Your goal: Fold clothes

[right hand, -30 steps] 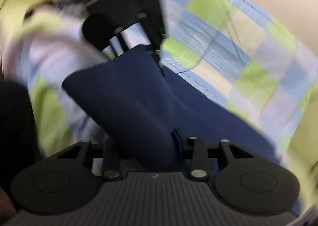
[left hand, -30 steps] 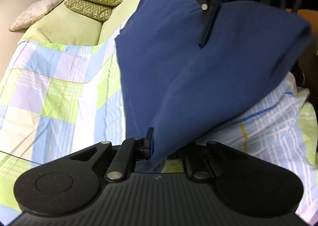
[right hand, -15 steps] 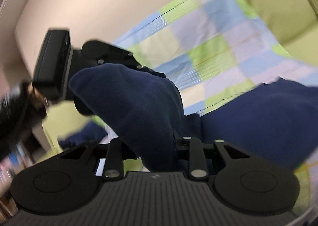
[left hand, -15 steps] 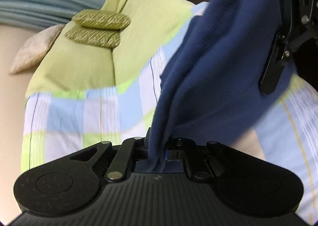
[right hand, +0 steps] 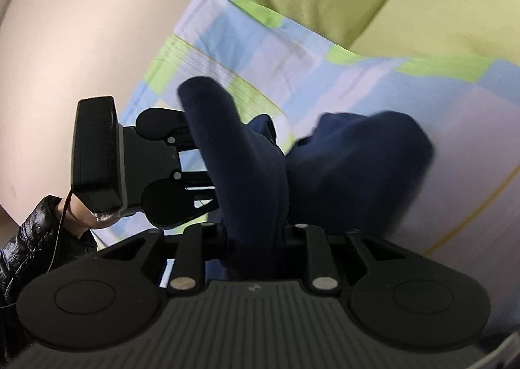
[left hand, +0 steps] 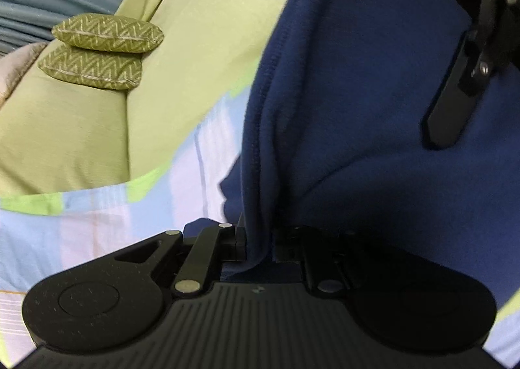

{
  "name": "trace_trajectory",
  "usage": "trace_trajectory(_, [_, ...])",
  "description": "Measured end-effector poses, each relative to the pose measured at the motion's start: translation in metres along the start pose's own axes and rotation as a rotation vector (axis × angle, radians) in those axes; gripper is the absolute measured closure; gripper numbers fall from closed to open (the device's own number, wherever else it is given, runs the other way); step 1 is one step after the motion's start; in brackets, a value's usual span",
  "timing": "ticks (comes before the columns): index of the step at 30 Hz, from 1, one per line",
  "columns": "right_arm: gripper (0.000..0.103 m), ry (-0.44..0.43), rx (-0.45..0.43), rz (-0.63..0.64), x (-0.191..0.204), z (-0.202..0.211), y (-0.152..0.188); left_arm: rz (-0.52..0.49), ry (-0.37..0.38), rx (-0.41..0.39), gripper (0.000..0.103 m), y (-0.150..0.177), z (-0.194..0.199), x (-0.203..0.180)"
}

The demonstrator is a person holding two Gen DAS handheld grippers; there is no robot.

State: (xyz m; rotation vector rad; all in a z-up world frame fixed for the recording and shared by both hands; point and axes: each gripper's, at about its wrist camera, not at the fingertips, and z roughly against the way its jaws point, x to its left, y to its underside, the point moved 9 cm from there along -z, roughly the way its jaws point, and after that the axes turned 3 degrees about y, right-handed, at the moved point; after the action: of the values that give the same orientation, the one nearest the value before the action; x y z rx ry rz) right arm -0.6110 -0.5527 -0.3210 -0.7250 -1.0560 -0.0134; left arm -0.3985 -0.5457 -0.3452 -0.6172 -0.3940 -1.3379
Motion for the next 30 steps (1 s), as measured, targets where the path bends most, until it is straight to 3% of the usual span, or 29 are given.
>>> trace_trajectory(4, [0.077,0.022,-0.011,0.005,-0.003,0.008,-0.001,0.075,-0.012,-0.024,0.076,-0.002,0.005,0.009])
trace_trajectory(6, [0.075,0.034,-0.038,0.004,-0.003,0.017,-0.005,0.166,-0.024,-0.072,0.052,-0.001,0.021,0.024])
trace_trajectory(7, [0.075,0.041,-0.052,0.002,-0.004,0.021,-0.007,0.215,-0.036,-0.095,0.049,0.002,0.03,0.033])
trace_trajectory(12, [0.077,0.082,-0.117,-0.002,-0.014,0.037,-0.02,0.375,-0.081,-0.118,0.049,0.025,0.056,0.056])
trace_trajectory(14, [0.089,0.101,-0.115,0.023,-0.016,0.036,-0.023,0.415,-0.073,-0.088,0.049,0.034,0.048,0.056])
trace_trajectory(18, [0.095,0.111,-0.111,0.038,-0.019,0.029,-0.025,0.418,-0.065,-0.069,0.049,0.036,0.025,0.049])
trace_trajectory(23, [0.098,0.115,-0.163,0.128,-0.013,0.037,-0.038,0.483,-0.102,-0.103,0.05,0.039,-0.002,0.053])
trace_trajectory(26, [0.098,0.161,-0.135,0.09,-0.035,0.029,-0.035,0.521,-0.065,-0.106,0.052,0.038,-0.026,0.053])
trace_trajectory(30, [0.096,0.183,-0.083,0.01,-0.057,0.021,-0.029,0.537,-0.076,-0.117,0.05,0.042,-0.014,0.06])
